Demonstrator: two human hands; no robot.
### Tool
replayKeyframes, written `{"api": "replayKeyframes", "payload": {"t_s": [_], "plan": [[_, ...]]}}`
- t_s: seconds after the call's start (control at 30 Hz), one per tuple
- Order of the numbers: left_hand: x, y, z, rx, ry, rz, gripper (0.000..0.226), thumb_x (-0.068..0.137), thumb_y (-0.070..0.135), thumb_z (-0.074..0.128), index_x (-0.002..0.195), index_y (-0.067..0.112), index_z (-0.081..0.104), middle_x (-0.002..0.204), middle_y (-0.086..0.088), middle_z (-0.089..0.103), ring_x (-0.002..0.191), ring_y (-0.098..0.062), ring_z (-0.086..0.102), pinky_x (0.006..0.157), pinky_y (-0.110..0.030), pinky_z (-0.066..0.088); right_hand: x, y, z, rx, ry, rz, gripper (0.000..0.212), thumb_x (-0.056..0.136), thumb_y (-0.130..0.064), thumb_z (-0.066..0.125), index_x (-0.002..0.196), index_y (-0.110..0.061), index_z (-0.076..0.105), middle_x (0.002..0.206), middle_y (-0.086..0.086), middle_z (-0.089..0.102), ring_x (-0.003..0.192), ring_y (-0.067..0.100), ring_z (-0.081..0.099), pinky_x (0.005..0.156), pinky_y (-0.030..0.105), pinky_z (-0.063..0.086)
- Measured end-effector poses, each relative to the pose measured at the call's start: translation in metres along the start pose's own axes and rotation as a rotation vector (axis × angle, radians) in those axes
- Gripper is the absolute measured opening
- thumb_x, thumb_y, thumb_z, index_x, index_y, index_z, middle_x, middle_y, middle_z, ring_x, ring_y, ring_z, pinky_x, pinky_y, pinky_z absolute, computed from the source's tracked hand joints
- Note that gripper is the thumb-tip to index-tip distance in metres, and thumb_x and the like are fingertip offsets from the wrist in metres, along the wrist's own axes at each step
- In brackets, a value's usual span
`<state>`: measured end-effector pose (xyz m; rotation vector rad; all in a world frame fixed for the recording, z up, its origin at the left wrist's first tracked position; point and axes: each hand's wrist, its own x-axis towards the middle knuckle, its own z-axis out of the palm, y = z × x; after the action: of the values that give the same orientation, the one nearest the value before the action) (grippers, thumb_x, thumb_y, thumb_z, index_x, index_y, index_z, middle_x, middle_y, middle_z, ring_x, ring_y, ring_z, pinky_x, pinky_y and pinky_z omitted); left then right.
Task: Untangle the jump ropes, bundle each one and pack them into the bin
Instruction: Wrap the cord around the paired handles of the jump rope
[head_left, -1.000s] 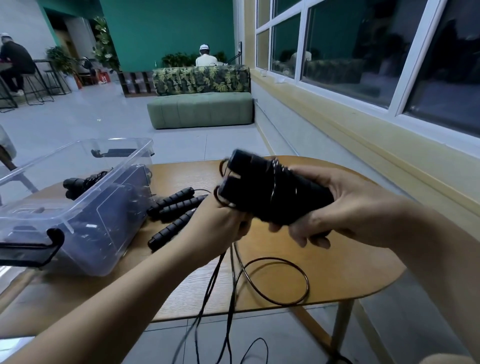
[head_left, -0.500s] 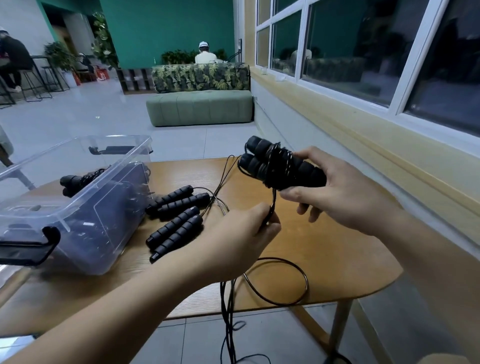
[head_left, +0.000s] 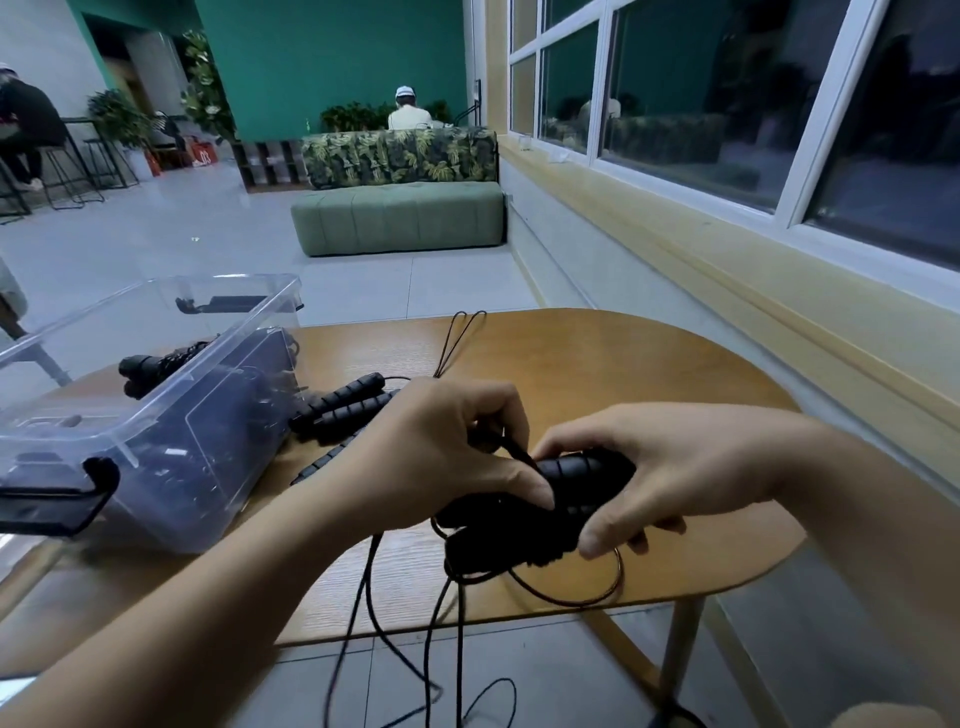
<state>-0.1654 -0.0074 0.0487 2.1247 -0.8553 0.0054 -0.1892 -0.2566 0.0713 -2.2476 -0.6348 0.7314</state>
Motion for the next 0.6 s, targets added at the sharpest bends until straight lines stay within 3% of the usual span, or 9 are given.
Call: {"api": "replayKeyframes", "payload": {"t_s": [0.1, 0.2, 0.3, 0.4, 0.5, 0.53, 0.6], "plan": [[0.002, -0.008, -0.006, -0.186, -0.035, 0.056, 0.029, 0.079, 0.026, 0.093, 0.082, 0.012, 0.068, 0.07, -0.002, 0.063, 0.064, -0.011, 0.055, 0.059, -0.028, 0.041, -0.007, -0.002, -0.005, 0.077, -0.025, -0.073, 0.043, 0.093, -0.017, 0.085, 0.13, -0.027, 0.066, 0.107, 0.012, 0.074, 0.079, 0.027, 0.071, 0.059, 0.037, 0.051], [0.004, -0.017, -0.006, -0.347, -0.061, 0.049, 0.026, 0.089, 0.024, 0.084, 0.086, 0.006, 0.066, 0.076, -0.021, 0.058, 0.068, -0.02, 0.049, 0.062, -0.037, 0.033, -0.012, -0.005, -0.007, 0.108, -0.054, -0.13, 0.043, 0.094, -0.012, 0.084, 0.132, -0.023, 0.065, 0.105, 0.013, 0.074, 0.078, 0.028, 0.07, 0.057, 0.035, 0.05], [0.007, -0.027, -0.004, -0.46, -0.03, 0.005, 0.021, 0.1, 0.027, 0.071, 0.084, 0.013, 0.065, 0.075, -0.004, 0.059, 0.07, -0.016, 0.05, 0.062, -0.032, 0.037, -0.015, -0.006, -0.009, 0.162, -0.008, -0.193, 0.046, 0.093, -0.008, 0.082, 0.134, -0.019, 0.064, 0.101, 0.009, 0.073, 0.077, 0.026, 0.069, 0.056, 0.032, 0.051], [0.007, -0.035, 0.004, -0.348, 0.032, -0.006, 0.018, 0.094, 0.018, 0.065, 0.077, 0.024, 0.062, 0.074, 0.005, 0.057, 0.072, -0.012, 0.051, 0.067, -0.032, 0.041, -0.016, -0.005, -0.011, 0.245, 0.105, -0.253, 0.049, 0.094, -0.006, 0.079, 0.138, -0.016, 0.061, 0.102, 0.008, 0.072, 0.079, 0.028, 0.069, 0.056, 0.03, 0.052], [0.007, -0.039, 0.02, -0.296, 0.109, -0.151, 0.025, 0.079, 0.013, 0.056, 0.06, 0.027, 0.049, 0.055, 0.006, 0.039, 0.053, -0.013, 0.031, 0.054, -0.037, 0.026, -0.013, -0.002, -0.01, 0.302, 0.241, -0.277, 0.049, 0.093, -0.008, 0.08, 0.138, -0.018, 0.063, 0.099, 0.007, 0.072, 0.078, 0.029, 0.069, 0.056, 0.029, 0.053], [0.007, -0.037, 0.025, -0.355, 0.109, -0.199, 0.028, 0.082, 0.012, 0.056, 0.059, 0.024, 0.047, 0.054, 0.004, 0.034, 0.051, -0.015, 0.025, 0.053, -0.038, 0.021, -0.011, -0.001, -0.01, 0.312, 0.286, -0.278, 0.048, 0.092, -0.01, 0.081, 0.137, -0.02, 0.064, 0.098, 0.007, 0.072, 0.078, 0.029, 0.069, 0.056, 0.03, 0.053], [0.01, -0.031, 0.031, -0.468, 0.065, -0.221, 0.038, 0.105, 0.01, 0.052, 0.069, 0.018, 0.059, 0.057, 0.003, 0.029, 0.051, -0.014, 0.021, 0.05, -0.032, 0.019, -0.009, 0.002, -0.01, 0.328, 0.389, -0.272, 0.049, 0.091, -0.015, 0.082, 0.136, -0.024, 0.065, 0.095, 0.009, 0.073, 0.077, 0.034, 0.068, 0.057, 0.032, 0.053]]}}
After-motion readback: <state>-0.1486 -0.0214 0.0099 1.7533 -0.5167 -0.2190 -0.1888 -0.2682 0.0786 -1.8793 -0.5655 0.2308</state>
